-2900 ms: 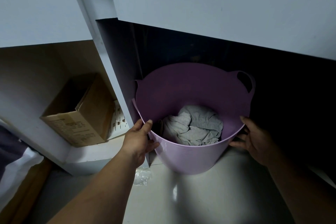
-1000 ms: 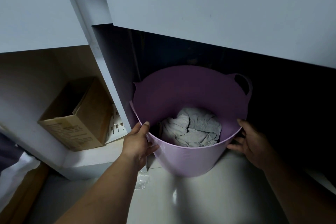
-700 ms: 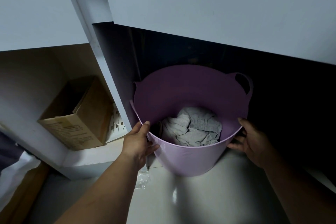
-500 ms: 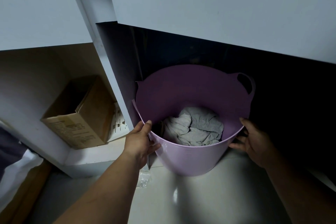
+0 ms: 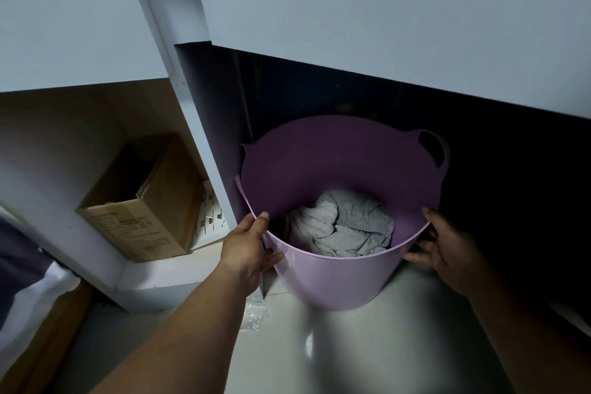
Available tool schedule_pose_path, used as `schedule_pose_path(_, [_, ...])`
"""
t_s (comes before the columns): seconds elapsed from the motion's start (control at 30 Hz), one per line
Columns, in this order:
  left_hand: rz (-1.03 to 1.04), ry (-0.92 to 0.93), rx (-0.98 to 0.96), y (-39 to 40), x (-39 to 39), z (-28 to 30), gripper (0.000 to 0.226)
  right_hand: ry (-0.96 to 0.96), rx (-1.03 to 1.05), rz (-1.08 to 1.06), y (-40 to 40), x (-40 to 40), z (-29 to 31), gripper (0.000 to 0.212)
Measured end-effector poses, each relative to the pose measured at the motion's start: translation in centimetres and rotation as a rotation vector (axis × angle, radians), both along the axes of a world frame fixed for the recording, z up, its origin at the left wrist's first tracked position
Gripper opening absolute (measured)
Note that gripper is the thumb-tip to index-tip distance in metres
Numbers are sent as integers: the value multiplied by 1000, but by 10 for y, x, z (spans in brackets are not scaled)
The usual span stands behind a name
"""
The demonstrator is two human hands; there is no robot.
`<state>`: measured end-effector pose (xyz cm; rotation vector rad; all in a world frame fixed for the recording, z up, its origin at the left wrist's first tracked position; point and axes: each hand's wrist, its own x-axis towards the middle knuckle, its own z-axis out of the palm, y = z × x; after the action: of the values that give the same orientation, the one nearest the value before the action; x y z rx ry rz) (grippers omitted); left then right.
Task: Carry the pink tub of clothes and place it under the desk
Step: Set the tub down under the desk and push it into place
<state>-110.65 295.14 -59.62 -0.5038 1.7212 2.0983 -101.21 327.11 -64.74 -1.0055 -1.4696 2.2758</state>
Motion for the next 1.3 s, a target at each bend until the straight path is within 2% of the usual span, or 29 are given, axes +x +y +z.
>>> schedule_pose_path(0.27, [-8, 4, -24, 0, -1, 4, 60, 1, -32, 1, -3, 2, 6, 35])
schedule_pose_path(0.53, [2, 19, -63, 1, -3, 8, 51, 0, -62, -3, -7, 6, 15, 43])
schedule_pose_path(0.83, [6, 17, -60, 3, -8, 3, 46, -36, -21, -15, -13, 7, 25, 40])
schedule_pose_path(1.0, [1, 14, -85, 1, -9, 1, 53, -78, 1, -16, -18, 8, 32, 41])
schedule_pose_path(1.3, [-26, 23, -104, -4, -2, 11, 40, -125, 59, -30, -30, 17, 54, 33])
